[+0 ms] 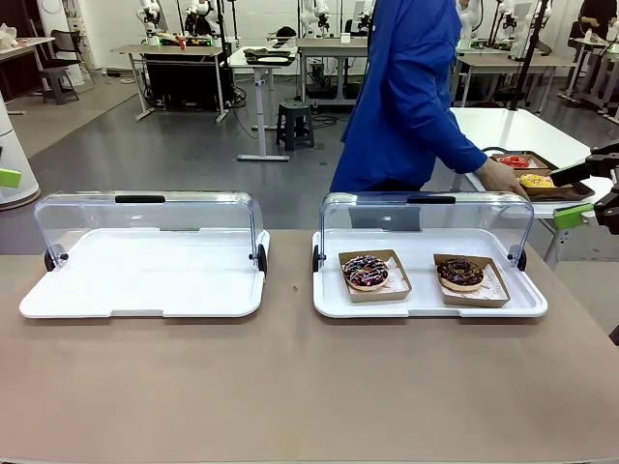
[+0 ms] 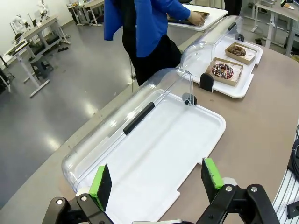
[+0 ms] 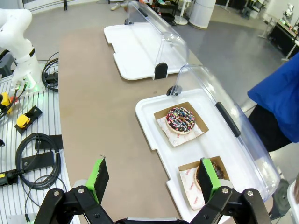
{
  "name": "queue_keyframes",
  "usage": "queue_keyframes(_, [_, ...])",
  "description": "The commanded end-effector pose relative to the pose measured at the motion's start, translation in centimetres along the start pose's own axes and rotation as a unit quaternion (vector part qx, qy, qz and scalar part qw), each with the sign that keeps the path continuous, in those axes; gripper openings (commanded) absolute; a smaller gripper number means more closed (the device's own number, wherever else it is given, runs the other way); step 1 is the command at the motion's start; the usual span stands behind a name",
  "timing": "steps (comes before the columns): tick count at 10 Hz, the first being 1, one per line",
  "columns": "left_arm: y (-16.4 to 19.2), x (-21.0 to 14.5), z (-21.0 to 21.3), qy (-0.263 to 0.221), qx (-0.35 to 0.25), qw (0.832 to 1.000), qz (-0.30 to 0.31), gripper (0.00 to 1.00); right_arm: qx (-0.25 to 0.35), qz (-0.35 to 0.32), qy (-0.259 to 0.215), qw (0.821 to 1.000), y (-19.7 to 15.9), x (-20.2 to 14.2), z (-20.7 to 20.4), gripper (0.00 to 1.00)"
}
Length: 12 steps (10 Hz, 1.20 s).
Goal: Provide the desired donut to the person.
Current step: Place the picked Paper togo box onto the Handle tray extended by the person.
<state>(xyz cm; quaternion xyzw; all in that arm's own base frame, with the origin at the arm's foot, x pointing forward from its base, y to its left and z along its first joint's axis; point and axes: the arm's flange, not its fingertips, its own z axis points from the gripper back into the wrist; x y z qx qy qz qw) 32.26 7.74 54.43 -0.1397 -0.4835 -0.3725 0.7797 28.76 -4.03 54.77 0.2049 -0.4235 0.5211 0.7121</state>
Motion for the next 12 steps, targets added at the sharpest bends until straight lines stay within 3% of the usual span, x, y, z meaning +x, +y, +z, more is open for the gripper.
queue_keyframes(1, [0.03,-0.22,0.24,0.003,0.000,1.000,0.004,1.00,0.005,0.004,-0.015,1.000,-0.28,-0.05,-0.25,1.00])
queue_keyframes(12, [0.03,-0.22,0.24,0.003,0.000,1.000,0.004,1.00,0.005,0.004,-0.015,1.000,-0.28,-0.05,-0.25,1.00])
